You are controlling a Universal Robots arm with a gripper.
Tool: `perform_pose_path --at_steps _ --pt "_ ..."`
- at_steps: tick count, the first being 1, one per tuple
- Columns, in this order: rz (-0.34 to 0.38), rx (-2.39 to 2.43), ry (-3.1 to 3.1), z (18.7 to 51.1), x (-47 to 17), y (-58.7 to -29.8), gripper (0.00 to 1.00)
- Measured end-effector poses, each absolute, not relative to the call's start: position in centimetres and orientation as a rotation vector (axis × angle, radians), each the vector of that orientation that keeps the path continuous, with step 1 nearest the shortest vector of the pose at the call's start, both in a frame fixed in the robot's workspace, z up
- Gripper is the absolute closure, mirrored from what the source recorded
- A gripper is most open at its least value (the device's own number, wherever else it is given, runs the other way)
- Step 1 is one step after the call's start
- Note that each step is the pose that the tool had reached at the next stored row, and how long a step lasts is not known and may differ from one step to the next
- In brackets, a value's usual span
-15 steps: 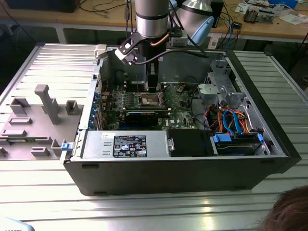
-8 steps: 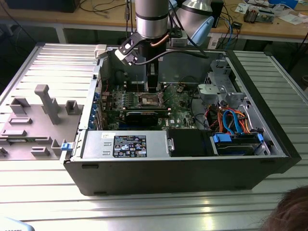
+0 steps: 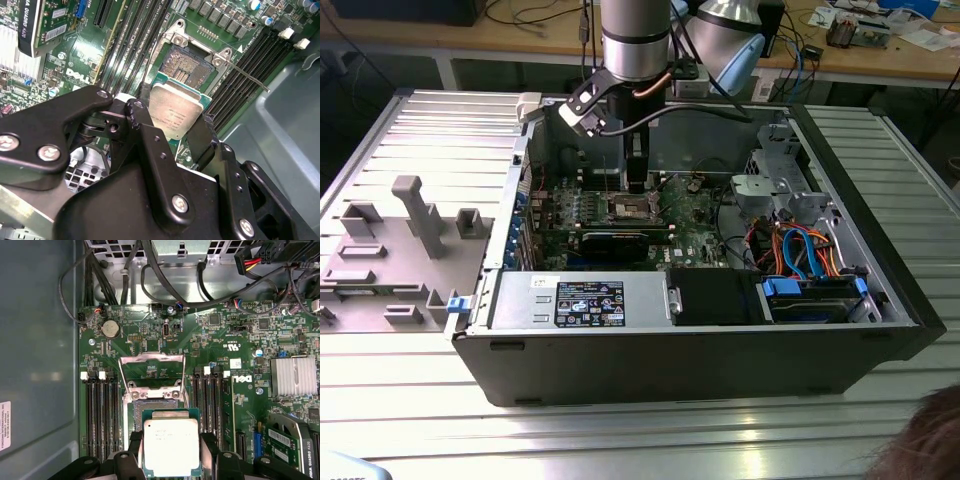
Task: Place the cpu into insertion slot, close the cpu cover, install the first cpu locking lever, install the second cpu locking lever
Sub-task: 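Place the cpu into insertion slot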
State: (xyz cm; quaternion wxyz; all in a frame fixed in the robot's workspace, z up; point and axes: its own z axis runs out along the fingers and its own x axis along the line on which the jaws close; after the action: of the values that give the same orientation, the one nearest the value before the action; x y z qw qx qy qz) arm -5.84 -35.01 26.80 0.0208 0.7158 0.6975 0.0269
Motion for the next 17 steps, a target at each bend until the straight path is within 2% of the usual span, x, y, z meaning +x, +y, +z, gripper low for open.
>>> perform_pose_path --at_steps 17 --pt "0.083 2.219 2.163 26.05 -5.84 -35.01 0.45"
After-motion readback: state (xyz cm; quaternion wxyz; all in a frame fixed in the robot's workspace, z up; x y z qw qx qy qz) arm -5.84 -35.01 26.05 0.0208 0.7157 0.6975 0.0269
